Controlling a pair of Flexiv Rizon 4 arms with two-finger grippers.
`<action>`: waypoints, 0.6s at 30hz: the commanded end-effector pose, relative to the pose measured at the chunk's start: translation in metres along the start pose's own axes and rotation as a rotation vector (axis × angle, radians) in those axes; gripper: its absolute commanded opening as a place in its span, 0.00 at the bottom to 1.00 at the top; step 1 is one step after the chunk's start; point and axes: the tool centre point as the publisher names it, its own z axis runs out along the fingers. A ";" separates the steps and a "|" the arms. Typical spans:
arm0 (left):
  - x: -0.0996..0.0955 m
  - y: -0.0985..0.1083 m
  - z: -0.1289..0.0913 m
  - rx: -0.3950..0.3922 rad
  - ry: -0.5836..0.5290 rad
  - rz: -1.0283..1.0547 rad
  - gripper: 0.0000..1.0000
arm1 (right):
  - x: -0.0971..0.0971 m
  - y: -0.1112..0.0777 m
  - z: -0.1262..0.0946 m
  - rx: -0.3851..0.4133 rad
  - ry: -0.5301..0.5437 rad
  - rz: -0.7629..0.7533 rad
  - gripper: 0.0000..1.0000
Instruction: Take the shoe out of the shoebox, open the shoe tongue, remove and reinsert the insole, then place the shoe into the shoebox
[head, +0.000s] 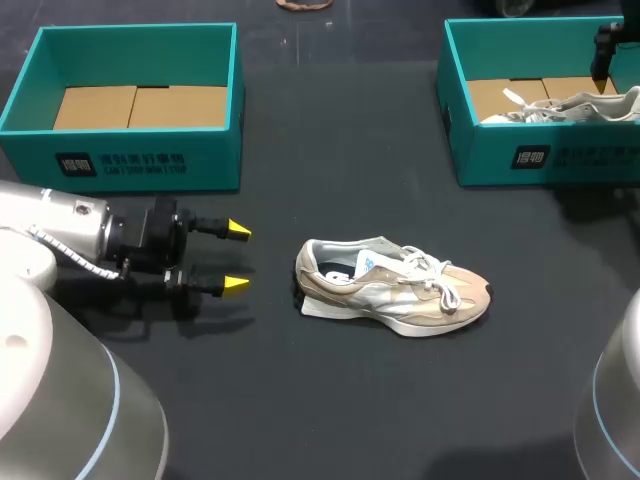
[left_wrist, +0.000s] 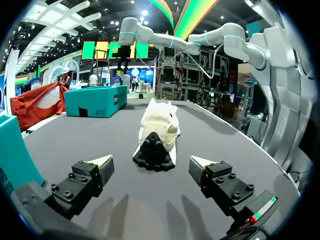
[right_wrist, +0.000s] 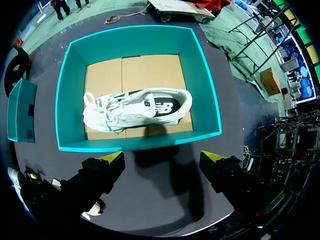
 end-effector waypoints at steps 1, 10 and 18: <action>-0.004 0.004 0.010 -0.001 0.016 0.008 1.00 | 0.000 0.000 0.000 -0.001 0.000 0.000 1.00; -0.014 0.005 0.027 -0.017 0.032 -0.013 1.00 | 0.000 0.000 0.000 -0.001 0.000 0.000 1.00; -0.009 0.006 0.049 -0.050 0.075 -0.026 1.00 | 0.000 0.000 0.000 -0.001 0.000 0.000 1.00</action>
